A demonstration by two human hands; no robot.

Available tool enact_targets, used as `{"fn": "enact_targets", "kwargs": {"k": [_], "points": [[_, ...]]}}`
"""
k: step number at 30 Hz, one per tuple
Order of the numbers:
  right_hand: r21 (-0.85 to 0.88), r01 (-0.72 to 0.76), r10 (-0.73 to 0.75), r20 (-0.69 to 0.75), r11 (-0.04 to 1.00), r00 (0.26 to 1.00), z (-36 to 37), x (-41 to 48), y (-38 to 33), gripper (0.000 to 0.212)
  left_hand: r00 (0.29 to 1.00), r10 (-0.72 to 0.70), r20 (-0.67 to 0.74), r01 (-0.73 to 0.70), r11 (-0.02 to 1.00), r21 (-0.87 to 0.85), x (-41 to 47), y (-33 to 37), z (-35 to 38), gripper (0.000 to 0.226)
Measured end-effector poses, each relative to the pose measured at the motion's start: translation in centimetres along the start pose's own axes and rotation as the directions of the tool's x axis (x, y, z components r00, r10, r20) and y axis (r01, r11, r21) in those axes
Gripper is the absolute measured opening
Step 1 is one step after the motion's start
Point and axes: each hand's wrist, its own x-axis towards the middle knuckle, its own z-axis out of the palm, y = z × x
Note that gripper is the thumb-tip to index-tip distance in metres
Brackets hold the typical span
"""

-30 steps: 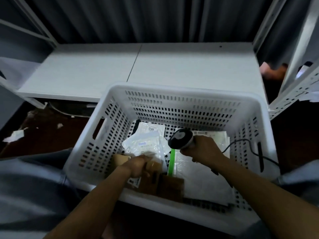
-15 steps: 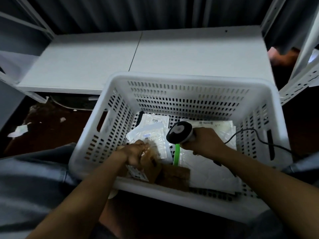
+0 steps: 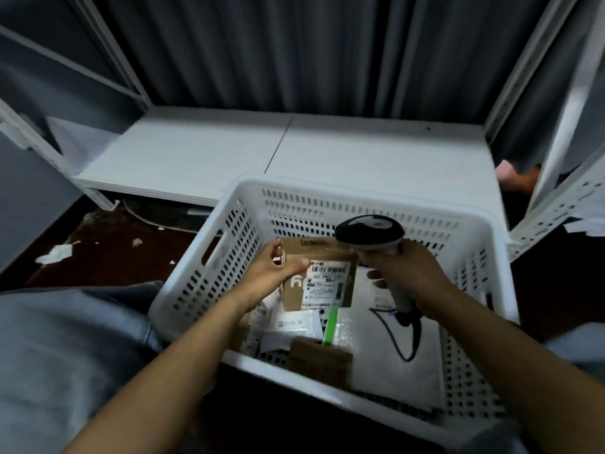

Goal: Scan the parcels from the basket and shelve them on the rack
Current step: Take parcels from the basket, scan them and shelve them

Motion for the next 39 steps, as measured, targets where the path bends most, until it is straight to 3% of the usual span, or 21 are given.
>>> {"fn": "enact_targets", "kwargs": {"k": [5,8,13,16,19,22,27,39], "points": [[0.164,-0.050,0.062,-0.067,0.985,0.996,-1.7,-1.3,-0.6,0.017,0.991,-0.044,-0.125,-0.004,0.931,-0.365,-2.5,2.7,1.8,0.078],[0.275,-0.080,0.092,-0.031,0.958,0.995,-1.9,-1.9,-1.0,0.020,0.990,-0.034,-0.135,-0.028,0.902,-0.430,-3.9,3.8,2.7,0.080],[0.371,-0.021,0.041,-0.048,0.929,0.998,-2.2,-2.5,-2.0,0.018,0.999,0.032,0.020,-0.021,0.909,-0.416,-5.7,4.4,2.7,0.099],[0.323,0.018,-0.009,-0.029,0.946,1.000,-2.3,-2.6,-2.6,0.022,1.000,-0.001,-0.020,-0.008,0.903,-0.431,-5.7,4.1,2.0,0.099],[0.204,0.062,-0.061,-0.011,0.977,0.998,-2.3,-2.7,-3.3,0.010,0.989,0.004,-0.149,-0.045,0.961,-0.274,-5.6,3.6,1.4,0.103],[0.089,0.053,-0.057,0.046,0.995,0.997,-2.6,-2.5,-3.8,0.011,0.967,0.038,-0.250,-0.086,0.979,-0.185,-5.7,3.1,0.9,0.103],[0.029,0.009,-0.012,0.107,1.000,0.994,-3.3,-2.1,-4.4,0.017,0.944,0.011,-0.329,-0.076,0.980,-0.184,-5.1,1.8,0.0,0.107],[-0.063,0.044,-0.039,0.076,0.997,0.996,-3.9,-1.8,-5.2,0.015,0.940,0.000,-0.341,-0.087,0.967,-0.240,-5.0,2.0,-0.2,0.102]]}}
